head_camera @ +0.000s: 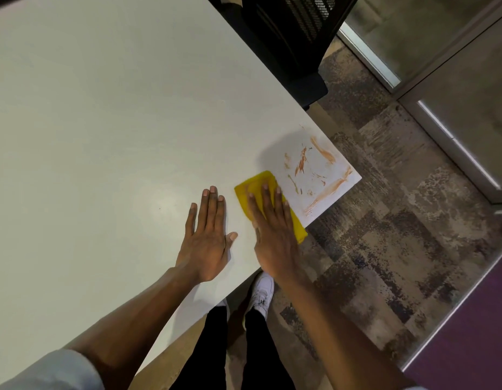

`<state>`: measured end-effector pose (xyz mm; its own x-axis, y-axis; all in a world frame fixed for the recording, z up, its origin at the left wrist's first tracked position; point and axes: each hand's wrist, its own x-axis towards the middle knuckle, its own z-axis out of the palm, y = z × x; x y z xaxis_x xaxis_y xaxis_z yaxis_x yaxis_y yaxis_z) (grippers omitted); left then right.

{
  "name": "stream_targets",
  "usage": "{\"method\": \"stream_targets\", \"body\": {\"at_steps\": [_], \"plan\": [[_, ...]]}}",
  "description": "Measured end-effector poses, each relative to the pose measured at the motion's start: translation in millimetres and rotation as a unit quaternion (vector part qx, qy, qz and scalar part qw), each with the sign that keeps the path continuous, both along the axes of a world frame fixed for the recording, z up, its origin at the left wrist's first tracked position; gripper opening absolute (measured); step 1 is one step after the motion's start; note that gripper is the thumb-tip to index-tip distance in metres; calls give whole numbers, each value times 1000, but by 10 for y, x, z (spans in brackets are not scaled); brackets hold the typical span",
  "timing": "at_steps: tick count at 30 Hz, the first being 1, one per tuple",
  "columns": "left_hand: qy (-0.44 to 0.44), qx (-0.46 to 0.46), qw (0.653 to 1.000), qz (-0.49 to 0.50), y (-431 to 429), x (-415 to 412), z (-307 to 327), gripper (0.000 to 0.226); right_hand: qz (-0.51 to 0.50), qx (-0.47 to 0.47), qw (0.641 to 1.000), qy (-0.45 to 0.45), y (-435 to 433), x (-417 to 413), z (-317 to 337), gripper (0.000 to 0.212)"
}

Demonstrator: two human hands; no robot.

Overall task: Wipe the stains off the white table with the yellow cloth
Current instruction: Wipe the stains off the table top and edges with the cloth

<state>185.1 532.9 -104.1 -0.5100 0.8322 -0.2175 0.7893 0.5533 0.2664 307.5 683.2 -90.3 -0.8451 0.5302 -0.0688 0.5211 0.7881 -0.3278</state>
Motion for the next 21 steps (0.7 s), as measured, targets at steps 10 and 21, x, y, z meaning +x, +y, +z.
{"method": "stream_targets", "body": {"at_steps": [10, 21], "plan": [[20, -17, 1000, 4, 24, 9, 21, 81, -29, 4, 999, -18, 463, -508, 16, 68], [26, 10, 1000, 8, 6, 25, 16, 79, -27, -7, 999, -33, -80, 133, 95, 86]]}}
